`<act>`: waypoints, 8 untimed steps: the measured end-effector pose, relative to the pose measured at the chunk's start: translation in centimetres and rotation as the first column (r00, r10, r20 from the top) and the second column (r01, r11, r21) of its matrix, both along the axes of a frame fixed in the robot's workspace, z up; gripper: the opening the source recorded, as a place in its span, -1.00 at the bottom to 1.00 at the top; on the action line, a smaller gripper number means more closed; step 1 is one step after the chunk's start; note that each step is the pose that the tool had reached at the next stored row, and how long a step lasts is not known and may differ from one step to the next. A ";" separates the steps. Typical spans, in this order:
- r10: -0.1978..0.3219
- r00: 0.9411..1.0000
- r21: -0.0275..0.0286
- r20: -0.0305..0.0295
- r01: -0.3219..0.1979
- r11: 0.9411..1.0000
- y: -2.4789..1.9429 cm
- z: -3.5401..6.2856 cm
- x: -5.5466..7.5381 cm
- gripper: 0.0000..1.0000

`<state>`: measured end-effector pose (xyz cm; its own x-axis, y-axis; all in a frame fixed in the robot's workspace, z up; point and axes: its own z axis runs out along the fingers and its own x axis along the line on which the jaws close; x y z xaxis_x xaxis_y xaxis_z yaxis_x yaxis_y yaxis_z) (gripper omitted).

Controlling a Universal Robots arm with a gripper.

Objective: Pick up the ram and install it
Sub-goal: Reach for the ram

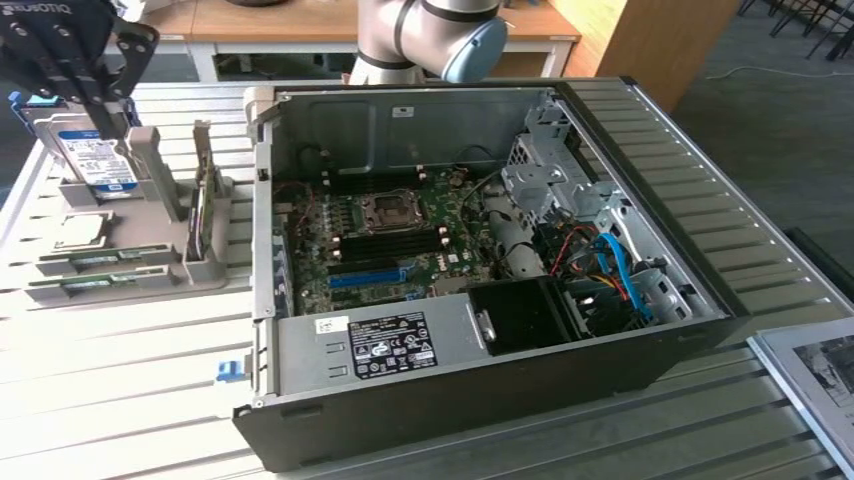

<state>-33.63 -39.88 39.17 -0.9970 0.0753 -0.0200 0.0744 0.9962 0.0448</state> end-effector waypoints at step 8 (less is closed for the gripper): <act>0.000 1.000 0.000 -0.001 0.000 1.000 0.00 -0.04 -2.6 -0.80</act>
<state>-36.21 -39.88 39.12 -0.9970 0.0754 -0.0186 0.0745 0.9962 0.0448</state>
